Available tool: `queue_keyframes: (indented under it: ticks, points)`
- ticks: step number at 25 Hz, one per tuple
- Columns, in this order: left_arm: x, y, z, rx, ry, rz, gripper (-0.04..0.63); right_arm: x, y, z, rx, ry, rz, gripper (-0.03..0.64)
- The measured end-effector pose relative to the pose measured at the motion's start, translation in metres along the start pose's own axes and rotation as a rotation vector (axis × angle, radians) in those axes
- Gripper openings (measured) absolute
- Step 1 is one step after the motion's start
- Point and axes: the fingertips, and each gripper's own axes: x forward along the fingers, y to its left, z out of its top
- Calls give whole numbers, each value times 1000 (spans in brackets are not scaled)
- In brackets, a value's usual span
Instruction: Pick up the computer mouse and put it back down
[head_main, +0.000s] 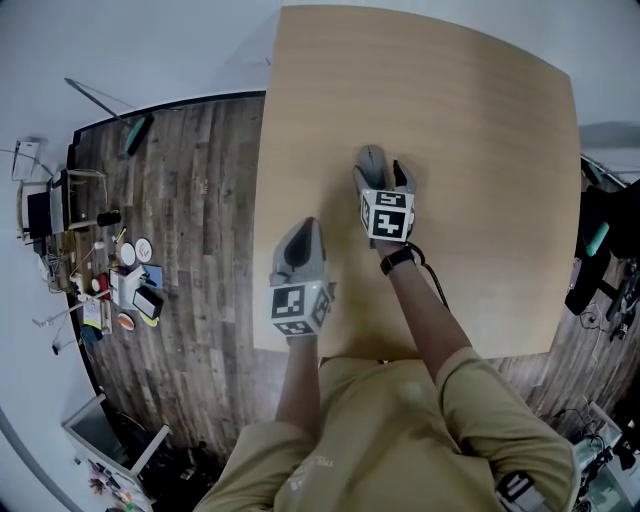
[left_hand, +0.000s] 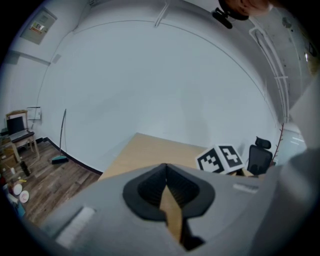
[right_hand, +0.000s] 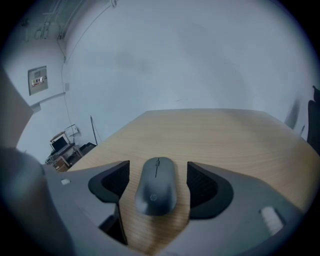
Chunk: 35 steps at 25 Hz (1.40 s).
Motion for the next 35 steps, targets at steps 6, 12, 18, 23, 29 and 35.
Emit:
queue_keyframes:
  ticks: [6, 12, 18, 23, 29, 35]
  points:
    - [-16, -49, 23, 42, -37, -36, 0, -95, -26, 26, -18, -111, 13, 248]
    - [-30, -127, 43, 96, -95, -116, 0, -203, -84, 43, -65, -271, -54, 144]
    - [-50, -218, 53, 158, -147, -196, 0, -311, -145, 36, -21, -372, -98, 15]
    - [-72, -269, 54, 196, -191, -213, 0, -387, -173, 28, -25, -444, -100, 6]
    - [-101, -327, 57, 249, -269, -247, 0, -464, -190, 32, -80, -557, -109, 6]
    - [-132, -361, 44, 267, -310, -240, 0, -509, -203, 26, -116, -613, -110, 6]
